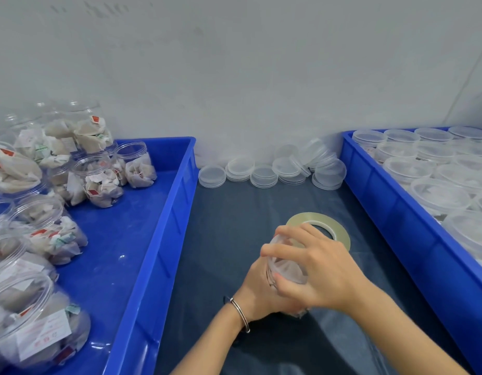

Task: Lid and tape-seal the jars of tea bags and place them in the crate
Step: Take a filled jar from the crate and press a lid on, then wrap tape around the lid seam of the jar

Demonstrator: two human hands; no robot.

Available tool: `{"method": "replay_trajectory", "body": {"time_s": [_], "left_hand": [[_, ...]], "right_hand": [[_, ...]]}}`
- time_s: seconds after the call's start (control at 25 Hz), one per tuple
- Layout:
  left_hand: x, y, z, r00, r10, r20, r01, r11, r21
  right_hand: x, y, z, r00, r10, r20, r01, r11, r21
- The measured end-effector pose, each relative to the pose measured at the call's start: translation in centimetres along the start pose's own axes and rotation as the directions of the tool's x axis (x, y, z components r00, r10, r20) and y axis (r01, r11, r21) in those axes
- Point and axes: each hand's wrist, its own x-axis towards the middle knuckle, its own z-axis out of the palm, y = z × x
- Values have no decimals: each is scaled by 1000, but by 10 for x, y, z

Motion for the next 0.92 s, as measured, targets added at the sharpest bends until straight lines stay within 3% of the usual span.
{"method": "replay_trajectory", "body": {"time_s": [0.04, 0.08, 0.12, 0.2, 0.24, 0.32, 0.36, 0.44, 0.56, 0.64, 0.72, 0.8, 0.84, 0.92], "left_hand": [[1, -5, 3, 998, 59, -24, -59, 998, 4], [-3, -6, 3, 1000, 15, -14, -16, 999, -38], [-6, -12, 4, 1000, 7, -17, -9, 995, -104], [-16, -13, 6, 988, -34, -149, 1, 976, -219], [-20, -16, 9, 970, -81, -229, 20, 966, -257], [-23, -13, 10, 924, -182, -336, 72, 946, -315], [-22, -13, 9, 904, -198, -378, 74, 945, -318], [-20, -12, 2, 869, -229, -439, 89, 945, -316], [-22, 4, -9, 897, -231, -378, 107, 941, -321], [-27, 21, -16, 904, -134, -406, 15, 959, -283], [-28, 41, -22, 826, 38, -562, -122, 986, -113], [-26, 63, -26, 769, 224, -598, -213, 973, 90], [-24, 73, -27, 790, 269, -551, -234, 963, 134], [-20, 90, -26, 895, 233, -380, -194, 971, 139]], "right_hand": [[-2, -3, 5, 997, 1, -73, 0, 1000, 10], [-5, -2, 9, 991, 1, -133, 11, 996, 91], [-4, 4, 9, 986, 31, -163, 15, 960, 278], [-2, 29, 9, 969, 215, -123, -75, 729, 680], [-3, 44, 14, 938, 331, -102, -180, 717, 674], [-12, 73, 29, 849, 523, 79, -526, 818, 231], [-20, 82, 39, 797, 569, 205, -580, 815, -6], [-35, 92, 53, 778, 555, 294, -495, 830, -258], [-51, 83, 52, 857, 481, 186, -396, 845, -360], [-56, 69, 40, 849, 525, 56, -521, 851, -74], [-57, 50, 20, 769, 640, -5, -588, 710, 388], [-62, 34, 0, 714, 699, -49, -515, 571, 639], [-64, 26, -7, 713, 699, -61, -480, 549, 685], [-65, 4, -19, 757, 647, -91, -409, 577, 707]]}}
